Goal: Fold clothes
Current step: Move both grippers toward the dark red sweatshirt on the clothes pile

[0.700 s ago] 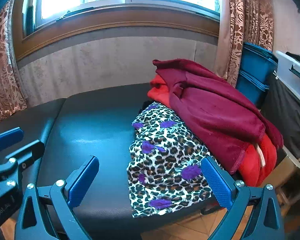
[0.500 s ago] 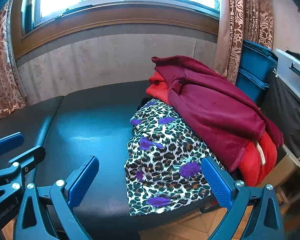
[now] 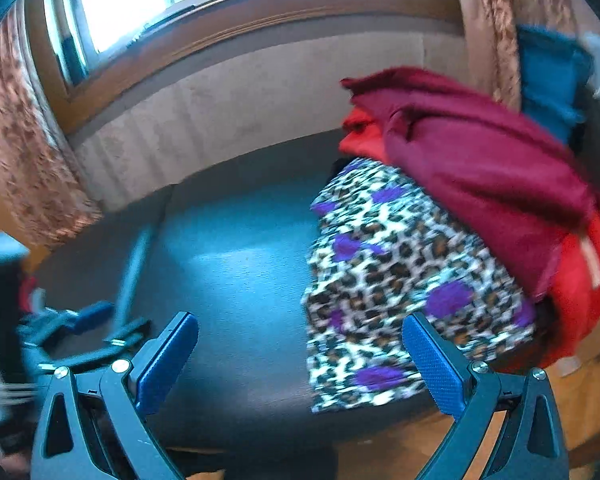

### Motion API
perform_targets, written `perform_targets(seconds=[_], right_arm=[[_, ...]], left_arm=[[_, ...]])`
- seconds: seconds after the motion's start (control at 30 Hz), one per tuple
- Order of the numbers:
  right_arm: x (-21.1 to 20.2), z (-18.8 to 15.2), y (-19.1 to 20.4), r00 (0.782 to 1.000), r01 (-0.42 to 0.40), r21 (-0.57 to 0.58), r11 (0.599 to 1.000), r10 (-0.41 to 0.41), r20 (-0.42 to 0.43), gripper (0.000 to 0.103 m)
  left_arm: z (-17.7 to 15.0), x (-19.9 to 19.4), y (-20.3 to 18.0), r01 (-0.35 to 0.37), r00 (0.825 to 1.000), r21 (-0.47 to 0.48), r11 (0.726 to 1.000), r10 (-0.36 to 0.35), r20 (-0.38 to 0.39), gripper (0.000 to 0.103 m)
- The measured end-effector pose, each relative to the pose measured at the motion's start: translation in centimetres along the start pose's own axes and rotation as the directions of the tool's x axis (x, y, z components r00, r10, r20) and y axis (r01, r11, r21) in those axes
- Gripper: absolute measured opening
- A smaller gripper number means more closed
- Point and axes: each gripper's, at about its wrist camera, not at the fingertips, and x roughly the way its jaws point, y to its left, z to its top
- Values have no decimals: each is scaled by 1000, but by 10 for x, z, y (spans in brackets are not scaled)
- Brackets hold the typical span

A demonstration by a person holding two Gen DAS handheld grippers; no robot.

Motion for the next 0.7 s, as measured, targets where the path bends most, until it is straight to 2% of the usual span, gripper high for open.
perform_targets(seconds=[0.03,0.1,0.2,0.27,0.3,0.37,0.43,0.5,0.6,0.7], right_arm=[[1,2,-3,1000,-23,12,1000,23,-1,91],[2,10,-13,999,-54,36,998,54,6,71],[2,34,-40,996,-84,119,989,81,36,62],[3,53,-58,996,-76,150,986,67,64,62],[4,64,-66,995,-63,157,986,51,80,62],[6,84,-83,994,-36,168,985,18,108,62],[16,106,-97,994,8,151,989,-24,106,62],[32,133,-109,993,66,129,989,-78,94,67],[62,167,-122,994,78,110,991,-85,67,76],[96,189,-139,997,65,145,987,-70,31,77]], left_arm=[[-3,6,5,1,1000,-9,1000,-1,-17,50],[-11,15,16,24,999,-43,999,-25,-35,52],[-18,17,34,80,996,-116,990,-83,-22,65],[-26,20,49,138,989,-190,972,-144,-16,74],[-28,24,58,167,984,-242,956,-176,-17,85],[-34,25,70,234,970,-305,923,-241,17,85],[-39,20,66,226,973,-274,935,-228,27,87],[-45,15,64,218,976,-262,940,-215,40,90],[-55,7,66,211,977,-260,942,-199,73,95],[-65,-1,71,218,975,-239,946,-201,93,102]])
